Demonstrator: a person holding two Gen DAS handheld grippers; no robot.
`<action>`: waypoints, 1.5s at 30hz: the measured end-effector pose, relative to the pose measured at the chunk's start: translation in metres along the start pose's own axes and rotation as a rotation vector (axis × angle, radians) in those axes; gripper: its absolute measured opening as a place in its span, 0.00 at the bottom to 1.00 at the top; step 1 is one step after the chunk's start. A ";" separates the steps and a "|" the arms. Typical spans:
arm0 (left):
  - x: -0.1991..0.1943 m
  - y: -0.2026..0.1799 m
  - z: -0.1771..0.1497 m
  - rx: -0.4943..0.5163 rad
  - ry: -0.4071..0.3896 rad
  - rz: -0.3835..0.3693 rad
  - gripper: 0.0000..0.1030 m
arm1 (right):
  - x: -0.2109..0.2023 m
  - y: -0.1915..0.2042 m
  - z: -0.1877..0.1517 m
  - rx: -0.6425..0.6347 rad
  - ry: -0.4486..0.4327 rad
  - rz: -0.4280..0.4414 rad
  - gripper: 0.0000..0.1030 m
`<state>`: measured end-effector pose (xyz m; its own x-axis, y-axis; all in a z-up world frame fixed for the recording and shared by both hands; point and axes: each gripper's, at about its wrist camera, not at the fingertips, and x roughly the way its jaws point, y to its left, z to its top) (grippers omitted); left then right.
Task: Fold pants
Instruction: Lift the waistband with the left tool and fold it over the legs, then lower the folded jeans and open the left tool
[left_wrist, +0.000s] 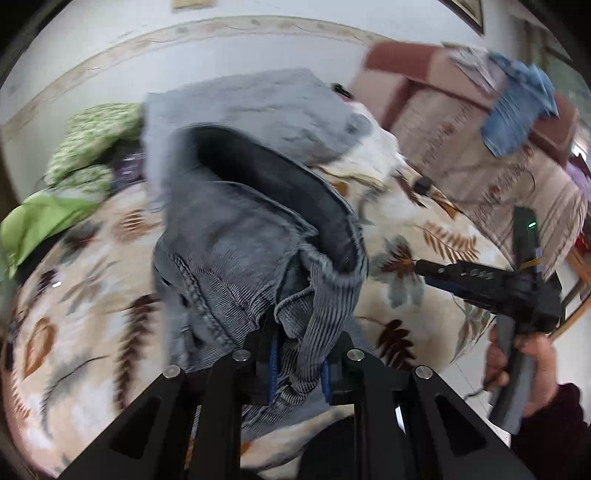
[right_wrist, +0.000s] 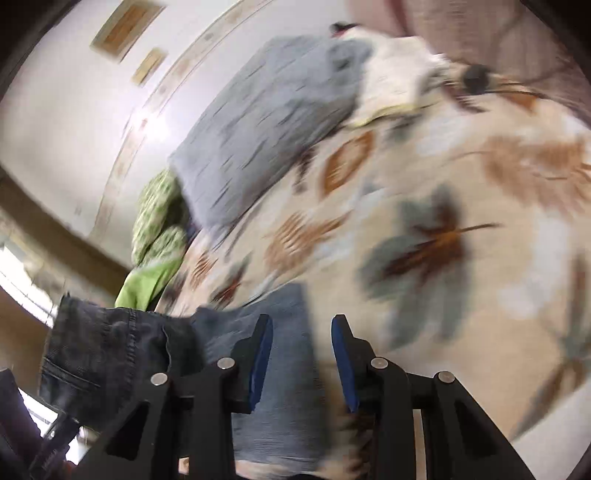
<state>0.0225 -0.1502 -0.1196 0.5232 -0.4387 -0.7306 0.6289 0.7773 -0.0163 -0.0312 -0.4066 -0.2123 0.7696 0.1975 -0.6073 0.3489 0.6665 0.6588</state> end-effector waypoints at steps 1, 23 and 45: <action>0.020 -0.011 -0.001 0.007 0.027 -0.019 0.21 | -0.005 -0.010 0.004 0.019 -0.006 -0.007 0.34; 0.032 0.078 -0.044 -0.014 0.071 0.186 0.62 | 0.063 0.083 -0.004 -0.224 0.159 0.025 0.36; 0.014 0.071 -0.062 -0.028 0.022 0.213 0.65 | 0.083 0.097 -0.012 -0.291 0.163 -0.120 0.59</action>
<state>0.0388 -0.0731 -0.1728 0.6298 -0.2533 -0.7343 0.4892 0.8637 0.1216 0.0603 -0.3170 -0.2046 0.6283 0.2015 -0.7514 0.2466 0.8644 0.4381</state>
